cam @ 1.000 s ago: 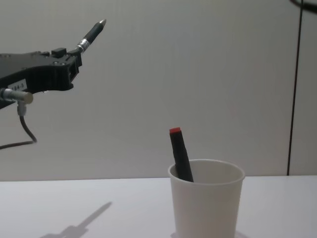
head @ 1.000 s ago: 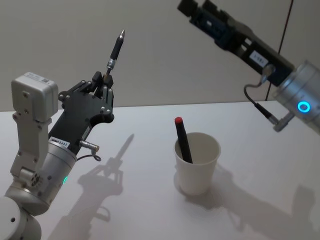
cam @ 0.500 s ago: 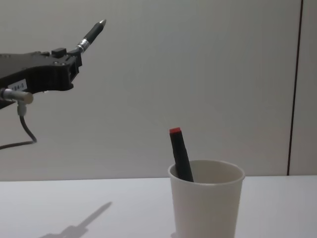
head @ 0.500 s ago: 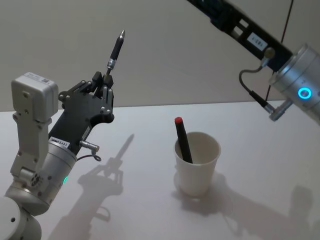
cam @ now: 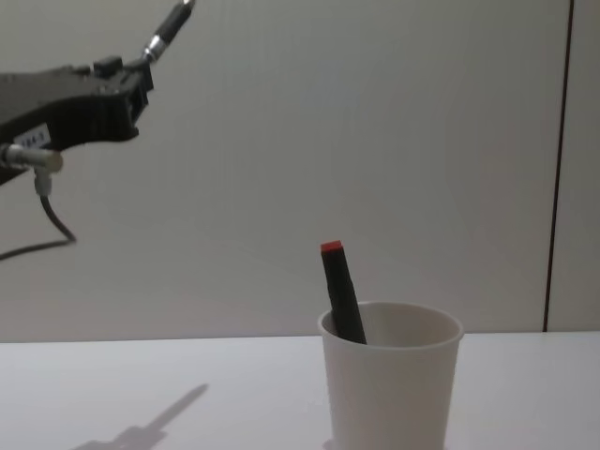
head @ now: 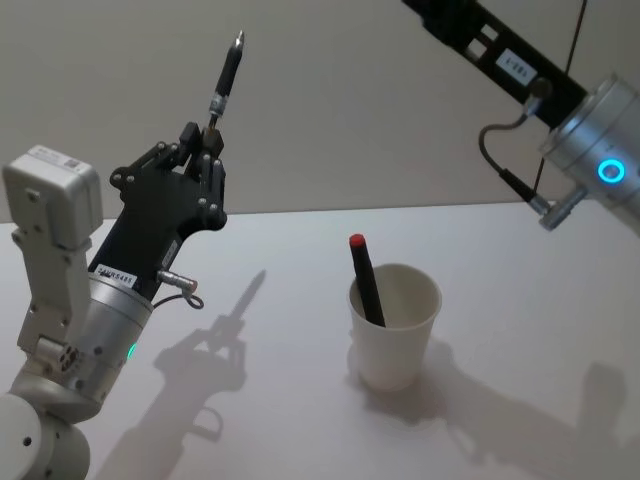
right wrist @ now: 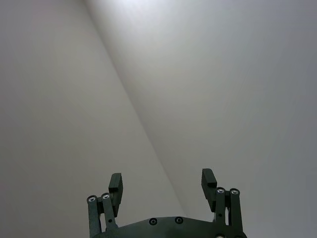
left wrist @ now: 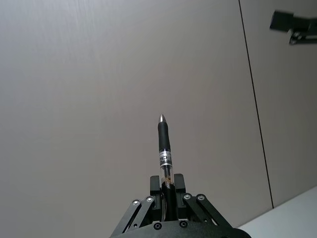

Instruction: Place the pen into the pen holder.

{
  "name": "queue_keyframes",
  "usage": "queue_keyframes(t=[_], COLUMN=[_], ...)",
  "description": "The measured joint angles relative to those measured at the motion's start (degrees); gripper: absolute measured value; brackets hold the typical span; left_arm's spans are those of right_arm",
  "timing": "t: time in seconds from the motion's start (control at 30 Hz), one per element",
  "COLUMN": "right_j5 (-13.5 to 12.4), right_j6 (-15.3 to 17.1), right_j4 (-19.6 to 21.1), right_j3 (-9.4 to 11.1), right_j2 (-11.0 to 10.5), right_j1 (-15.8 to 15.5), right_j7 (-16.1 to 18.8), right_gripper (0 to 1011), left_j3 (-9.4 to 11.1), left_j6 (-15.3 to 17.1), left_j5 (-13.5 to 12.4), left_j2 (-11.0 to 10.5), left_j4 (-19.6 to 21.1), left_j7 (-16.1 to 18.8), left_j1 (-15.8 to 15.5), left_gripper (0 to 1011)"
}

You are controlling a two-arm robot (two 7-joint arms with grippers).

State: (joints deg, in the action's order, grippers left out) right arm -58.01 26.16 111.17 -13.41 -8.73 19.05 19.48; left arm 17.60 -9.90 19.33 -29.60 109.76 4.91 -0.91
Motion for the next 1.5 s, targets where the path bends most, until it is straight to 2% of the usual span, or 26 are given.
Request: queue_keyframes(t=[0.23,0.33,0.4,0.47,0.73,0.83,1.13,1.5], right_j5=[-2.4,-4.4,-4.8,-6.9,-13.3,-15.6,-20.8,-24.4], right_j6=[1.1,1.8,2.0,2.6,4.0,4.5,5.0,4.9], right_j4=[-0.8,-1.3,-1.3,-1.7,-2.2,-2.2,-2.2,-2.3], right_j3=[0.6,1.0,1.1,1.4,1.6,1.4,0.1,-1.7], right_j2=[0.0,0.0,0.0,0.2,1.2,1.7,3.1,4.3], right_j1=[0.9,1.5,1.6,2.0,2.9,3.2,4.0,4.8], right_j7=[-4.5,-7.6,-8.2,-11.0,-17.2,-19.1,-21.6,-24.0], right_gripper=[1001,1001,1001,1001,1001,1001,1001,1001], left_j3=[-0.4,-0.6,-0.8,-1.0,-1.7,-2.0,-2.6,-3.1], left_j6=[-4.4,-6.5,-8.3,-9.9,-14.4,-15.1,-15.2,-13.4], left_j5=[-0.9,-1.4,-1.8,-2.2,-2.9,-2.9,-2.6,-2.0], left_j2=[0.6,0.7,0.8,0.8,0.9,0.9,0.6,0.3], left_j4=[-0.5,-0.5,-0.5,-0.4,0.1,0.5,1.7,3.0], left_j7=[-0.6,-0.8,-1.0,-1.2,-2.2,-2.7,-4.3,-6.1], left_j1=[-0.2,-0.2,-0.2,-0.1,0.1,0.3,1.0,1.9], left_gripper=[161,161,162,161,161,161,161,161])
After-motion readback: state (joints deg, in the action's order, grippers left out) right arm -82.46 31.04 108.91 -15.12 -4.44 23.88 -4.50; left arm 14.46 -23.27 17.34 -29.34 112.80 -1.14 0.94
